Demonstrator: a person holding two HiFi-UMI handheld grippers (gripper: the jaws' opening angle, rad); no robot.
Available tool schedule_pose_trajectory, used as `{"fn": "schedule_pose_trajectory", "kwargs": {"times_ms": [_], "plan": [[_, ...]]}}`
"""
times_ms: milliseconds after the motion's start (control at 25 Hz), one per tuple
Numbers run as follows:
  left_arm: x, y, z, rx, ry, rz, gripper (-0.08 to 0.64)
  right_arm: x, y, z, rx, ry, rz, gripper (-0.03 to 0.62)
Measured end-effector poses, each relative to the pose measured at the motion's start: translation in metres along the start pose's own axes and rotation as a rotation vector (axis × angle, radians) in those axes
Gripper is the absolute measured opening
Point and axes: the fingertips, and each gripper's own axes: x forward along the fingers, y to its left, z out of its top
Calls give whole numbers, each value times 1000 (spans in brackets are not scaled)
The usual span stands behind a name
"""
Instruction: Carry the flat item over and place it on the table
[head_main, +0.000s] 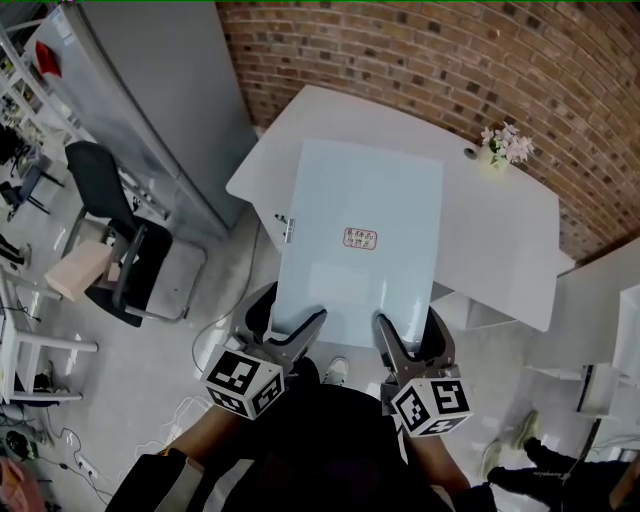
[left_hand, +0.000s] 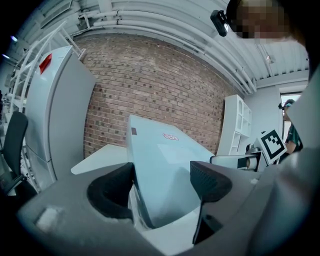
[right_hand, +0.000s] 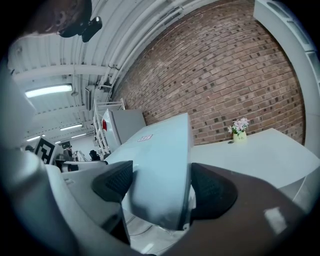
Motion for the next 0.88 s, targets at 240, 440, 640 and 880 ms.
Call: {"fn": "schedule_pose_trajectory", "kwargs": {"times_ms": [240, 440, 640, 880], "plan": [[20, -3, 3, 9, 13, -13, 360, 7, -17, 4, 27, -2, -17, 362], [42, 7, 1, 0, 28, -34, 360, 22, -29, 2, 37, 5, -46, 362], [70, 21, 0, -6, 55, -69, 360, 45, -43, 2, 40, 26, -78, 364], [107, 46, -4, -28, 96, -98, 362, 82, -60, 0, 60, 65, -114, 364]]}}
